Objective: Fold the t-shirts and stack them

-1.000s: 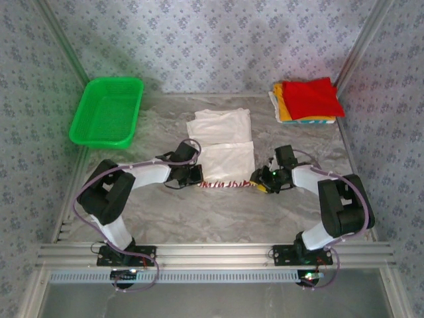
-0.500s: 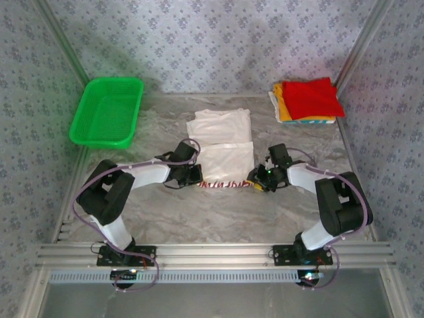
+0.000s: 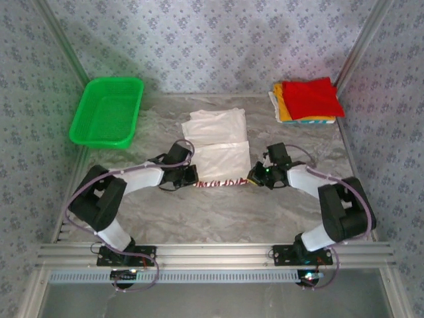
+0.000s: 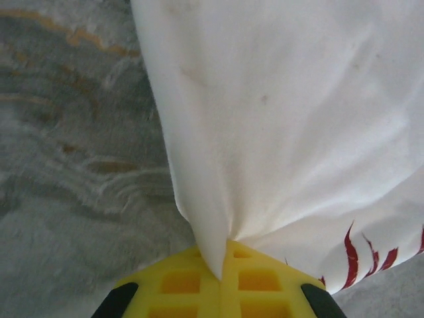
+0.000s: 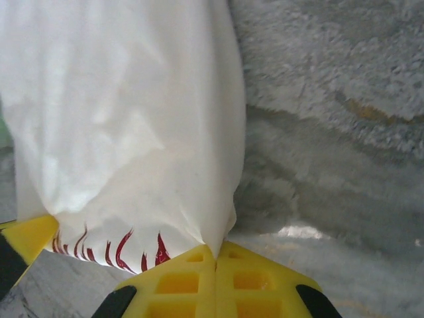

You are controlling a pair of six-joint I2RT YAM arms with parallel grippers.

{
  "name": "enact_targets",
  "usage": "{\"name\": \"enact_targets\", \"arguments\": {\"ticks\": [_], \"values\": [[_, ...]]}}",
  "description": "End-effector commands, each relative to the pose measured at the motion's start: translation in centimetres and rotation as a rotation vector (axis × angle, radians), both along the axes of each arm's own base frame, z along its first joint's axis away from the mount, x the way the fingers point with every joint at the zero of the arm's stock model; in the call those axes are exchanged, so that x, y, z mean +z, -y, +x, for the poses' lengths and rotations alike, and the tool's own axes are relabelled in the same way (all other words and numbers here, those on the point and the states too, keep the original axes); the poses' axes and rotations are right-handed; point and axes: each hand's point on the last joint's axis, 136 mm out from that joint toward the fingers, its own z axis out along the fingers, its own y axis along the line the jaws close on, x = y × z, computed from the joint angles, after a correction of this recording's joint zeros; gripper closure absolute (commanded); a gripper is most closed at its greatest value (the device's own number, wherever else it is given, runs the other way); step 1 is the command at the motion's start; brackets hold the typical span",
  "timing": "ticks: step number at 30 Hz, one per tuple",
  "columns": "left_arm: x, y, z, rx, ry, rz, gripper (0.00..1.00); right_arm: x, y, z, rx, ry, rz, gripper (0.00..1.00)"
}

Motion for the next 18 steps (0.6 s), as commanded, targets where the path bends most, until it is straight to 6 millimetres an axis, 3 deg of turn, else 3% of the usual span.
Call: {"name": "enact_targets", "arguments": {"ticks": [1,6,8,13,18], "values": [[0.4,-1.1,-2.7,-0.039,-0.006,0.014,1.00,-0.8,1.1,-3.9,0.019,-0.055,-0.043,1.00],[1.3,-1.7,-8.1,-0.105,-0.020,0.023,1.00,-1.8,1.5,-10.5,0.070,-0.103,-0.092,1.00],[1.8,-2.1,-10.0,-0.123,-0.019,0.037,1.00,-1.2,1.7,-11.9,0.069,-0.072,-0.101,1.00],[3.7,-1.4,-12.5,-0.171,-0.010,-0.017,1.00,2.5,1.8,-12.5,0.059,0.044,-0.111,1.00],[8.7,-0.6,-11.6,-0.232,0.096,-0.031,1.00,7.0,1.3,-10.8,0.072,0.131,-0.131,1.00]]}}
